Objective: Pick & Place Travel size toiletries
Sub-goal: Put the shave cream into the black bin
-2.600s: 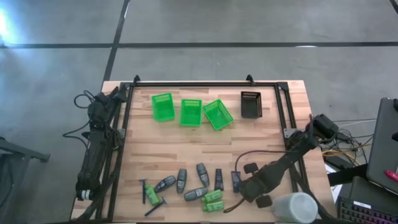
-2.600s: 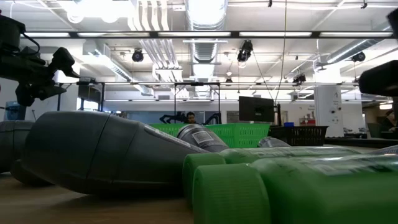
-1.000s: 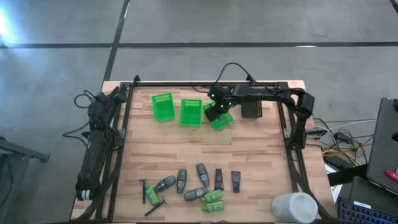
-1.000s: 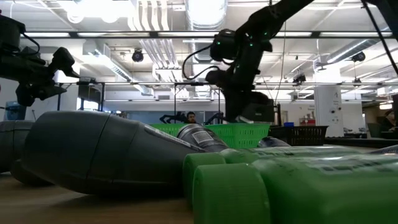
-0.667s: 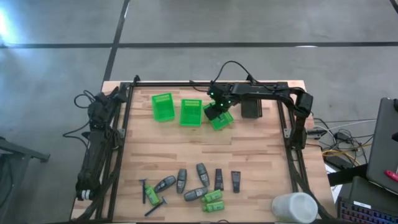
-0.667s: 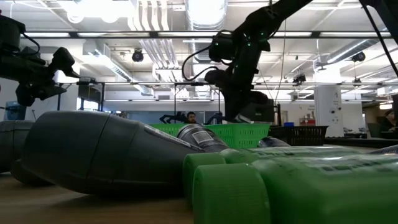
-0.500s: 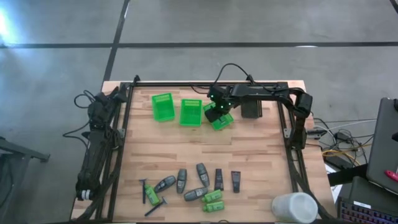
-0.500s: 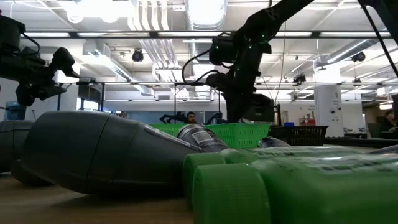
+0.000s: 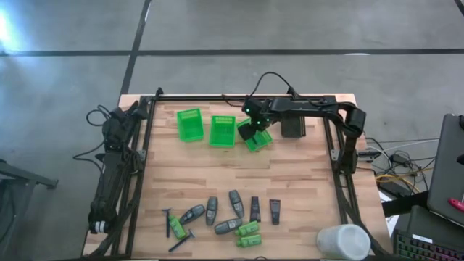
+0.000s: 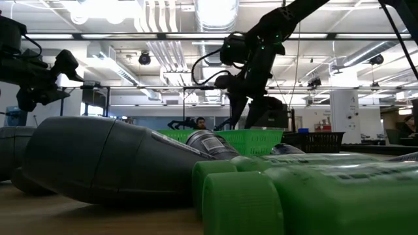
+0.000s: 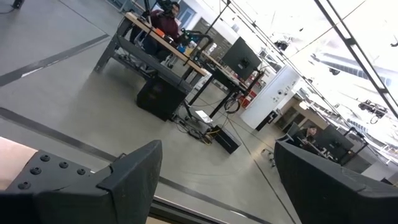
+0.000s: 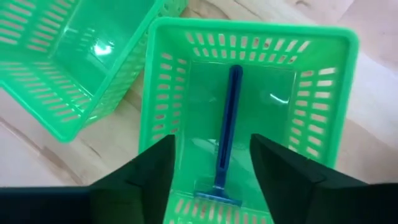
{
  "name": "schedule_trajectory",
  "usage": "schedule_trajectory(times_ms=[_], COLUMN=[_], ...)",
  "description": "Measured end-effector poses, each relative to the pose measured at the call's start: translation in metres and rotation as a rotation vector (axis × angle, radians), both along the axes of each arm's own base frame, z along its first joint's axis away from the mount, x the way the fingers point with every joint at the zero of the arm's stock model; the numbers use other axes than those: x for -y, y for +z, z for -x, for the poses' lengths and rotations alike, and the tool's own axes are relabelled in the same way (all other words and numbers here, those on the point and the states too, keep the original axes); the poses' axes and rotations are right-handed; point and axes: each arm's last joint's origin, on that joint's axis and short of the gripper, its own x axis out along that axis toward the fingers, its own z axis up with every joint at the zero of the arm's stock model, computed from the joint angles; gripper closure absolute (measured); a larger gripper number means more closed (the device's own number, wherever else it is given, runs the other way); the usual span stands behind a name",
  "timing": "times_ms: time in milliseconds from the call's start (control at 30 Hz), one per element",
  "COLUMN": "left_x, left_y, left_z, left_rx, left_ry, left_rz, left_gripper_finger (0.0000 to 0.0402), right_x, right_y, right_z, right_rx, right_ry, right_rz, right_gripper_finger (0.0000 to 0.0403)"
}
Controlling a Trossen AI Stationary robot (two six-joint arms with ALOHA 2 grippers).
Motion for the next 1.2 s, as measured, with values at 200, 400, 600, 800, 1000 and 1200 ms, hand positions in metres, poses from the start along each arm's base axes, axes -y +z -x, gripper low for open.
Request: schedule_trajectory(times_ms=[200, 400, 600, 800, 1000, 1200], left_x=[0.000, 0.000, 0.000, 0.000, 0.000, 0.000], left_y=[0.000, 0.000, 0.000, 0.000, 0.000, 0.000], left_z=[0.000, 0.000, 0.000, 0.000, 0.000, 0.000], left_rx=[0.000, 0.000, 0.000, 0.000, -0.001, -0.001], left_ry=[0.000, 0.000, 0.000, 0.000, 0.000, 0.000], left_rz=[0.000, 0.000, 0.001, 0.000, 0.000, 0.001], left_gripper_finger=[0.0086, 0.0086, 0.0086, 0.0086, 0.0086, 0.0086], right_x=[-0.006, -0.029, -0.073, -0.129, -0.192, -0.239], right_y=[0.031, 0.061, 0.076, 0.073, 0.050, 0.033], right_z=[0.011, 0.032, 0.047, 0.045, 0.036, 0.038], right_rx=[0.032, 0.018, -0.055, -0.083, -0.185, -0.261], right_ry=[0.001, -0.050, -0.086, -0.151, -0.216, -0.336], right_rz=[0.091, 0.046, -0.043, -0.217, -0.303, -0.389], right_gripper_finger=[0.0159, 0.0146, 0.0134, 0.0119, 0.0112, 0.0128])
